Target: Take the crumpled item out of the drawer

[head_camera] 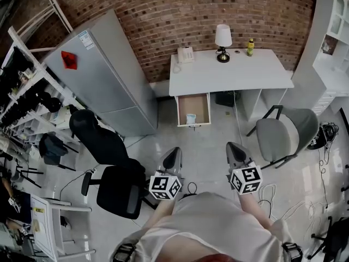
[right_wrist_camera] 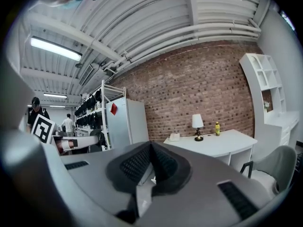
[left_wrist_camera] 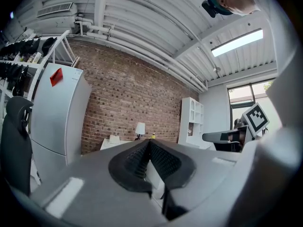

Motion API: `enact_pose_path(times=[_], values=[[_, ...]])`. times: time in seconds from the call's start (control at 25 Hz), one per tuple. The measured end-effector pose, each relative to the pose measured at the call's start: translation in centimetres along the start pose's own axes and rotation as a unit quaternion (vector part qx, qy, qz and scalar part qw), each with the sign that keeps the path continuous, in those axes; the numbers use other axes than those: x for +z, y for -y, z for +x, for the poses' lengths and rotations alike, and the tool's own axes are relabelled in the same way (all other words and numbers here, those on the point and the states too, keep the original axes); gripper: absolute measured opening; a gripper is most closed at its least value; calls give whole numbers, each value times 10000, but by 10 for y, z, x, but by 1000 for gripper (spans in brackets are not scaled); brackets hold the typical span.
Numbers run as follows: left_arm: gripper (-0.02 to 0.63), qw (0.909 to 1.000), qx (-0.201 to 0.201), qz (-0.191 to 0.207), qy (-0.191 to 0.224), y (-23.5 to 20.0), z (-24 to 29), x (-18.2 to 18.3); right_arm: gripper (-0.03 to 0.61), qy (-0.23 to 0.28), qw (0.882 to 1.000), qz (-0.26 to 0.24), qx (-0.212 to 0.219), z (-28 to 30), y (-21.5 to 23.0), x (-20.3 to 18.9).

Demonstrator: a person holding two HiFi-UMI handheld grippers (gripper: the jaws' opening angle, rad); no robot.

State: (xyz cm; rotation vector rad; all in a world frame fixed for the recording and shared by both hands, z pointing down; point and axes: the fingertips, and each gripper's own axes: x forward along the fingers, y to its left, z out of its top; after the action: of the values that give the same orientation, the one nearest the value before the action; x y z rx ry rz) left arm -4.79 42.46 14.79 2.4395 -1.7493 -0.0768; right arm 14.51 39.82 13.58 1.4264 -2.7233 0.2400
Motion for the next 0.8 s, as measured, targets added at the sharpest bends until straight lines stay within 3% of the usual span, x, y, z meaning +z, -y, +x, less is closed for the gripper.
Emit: enact_pose_path(times=[0.44,0.8], values=[[9,9999,76,-81,15,7,12,-12,8,-21,9997,-256,29,0,12,-3],[9,9999,-56,-92,62,-15,72,-10,8,-56,9995,-284,-108,48,44,0]])
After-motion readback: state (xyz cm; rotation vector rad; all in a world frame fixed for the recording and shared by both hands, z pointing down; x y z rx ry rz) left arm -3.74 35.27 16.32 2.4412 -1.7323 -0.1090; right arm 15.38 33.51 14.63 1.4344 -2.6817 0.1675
